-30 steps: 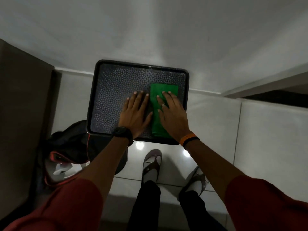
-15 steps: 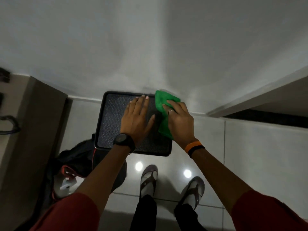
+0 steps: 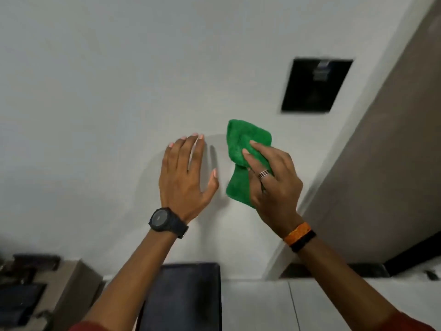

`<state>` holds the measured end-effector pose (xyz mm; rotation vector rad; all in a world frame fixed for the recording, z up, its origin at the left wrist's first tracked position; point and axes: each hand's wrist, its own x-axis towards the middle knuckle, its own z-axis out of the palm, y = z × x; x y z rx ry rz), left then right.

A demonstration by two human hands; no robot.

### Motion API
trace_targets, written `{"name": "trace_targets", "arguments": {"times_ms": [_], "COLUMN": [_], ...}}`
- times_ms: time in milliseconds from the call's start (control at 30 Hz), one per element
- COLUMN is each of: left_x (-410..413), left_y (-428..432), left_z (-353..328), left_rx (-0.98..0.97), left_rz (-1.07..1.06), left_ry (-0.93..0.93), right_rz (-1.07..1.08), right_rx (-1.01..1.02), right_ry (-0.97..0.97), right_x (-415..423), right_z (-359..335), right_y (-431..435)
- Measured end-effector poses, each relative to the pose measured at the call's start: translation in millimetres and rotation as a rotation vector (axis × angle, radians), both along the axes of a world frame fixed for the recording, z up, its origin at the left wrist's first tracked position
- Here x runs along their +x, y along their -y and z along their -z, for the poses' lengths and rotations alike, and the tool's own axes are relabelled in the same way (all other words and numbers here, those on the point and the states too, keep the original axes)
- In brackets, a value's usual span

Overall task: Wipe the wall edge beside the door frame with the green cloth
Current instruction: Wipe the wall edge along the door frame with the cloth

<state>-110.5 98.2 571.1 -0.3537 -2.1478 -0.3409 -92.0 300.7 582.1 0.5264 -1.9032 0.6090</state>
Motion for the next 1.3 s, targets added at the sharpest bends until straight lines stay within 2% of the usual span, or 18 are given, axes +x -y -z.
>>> {"name": "trace_targets", "arguments": {"times_ms": [33,233,433,567,767,833,900,967,1100,1200,1300], "left_x": [-3.5,-19.2,-34.6,-42.1,-51.1,-57.5,-67.0,-78.3,-100.5,-117.0,-128.1], "left_y": [-8.9,-51.6,-94.1,-126.2,-182.0,-198.6,-213.8,-226.4,-239.8,-245.1,-247.1], "left_z": [-49.7,-227.2,-350.8,-408.1,-458.7,-466.7,-469.8,-471.0,-473.5,-474.1,-471.2], "left_rx": [-0.006,-0.04,-0.078,-0.112,-0.139,-0.144,-0.157,-0.177,-0.194,-0.189,-0.193], "left_rz": [0.014,0.012,0.014,0.024,0.052,0.057,0.064,0.062,0.037,0.056,0.053], "left_ry": [-0.07,-0.267,-0.395,-0.462,-0.562,-0.571,-0.571,-0.547,-0.53,-0.565,-0.622], "right_rz": [-0.002,0.091,0.202,0.287,0.359,0.401,0.417,0.37,0.38,0.493,0.51], "right_rx": [-0.022,-0.029,0.004,-0.018,-0.152,-0.102,0.0,0.022,0.004,0.042,0.042], "right_ry": [-0.076,-0.356,-0.565,-0.637,-0.783,-0.611,-0.326,-0.231,-0.382,-0.414,-0.424], "right_x": [-2.1,-16.8,-31.6,-37.3,-43.1,-53.3,-65.7,-80.0,-96.9,-108.9,-111.4], "right_z": [-45.4,-209.7,-325.3,-383.5,-456.1,-472.8,-476.2,-475.1,-493.9,-503.9,-488.7], "right_y": [-6.1,-28.0,-70.1,-107.6,-160.3,-174.6,-186.5,-195.0,-197.9,-199.6,-199.0]}}
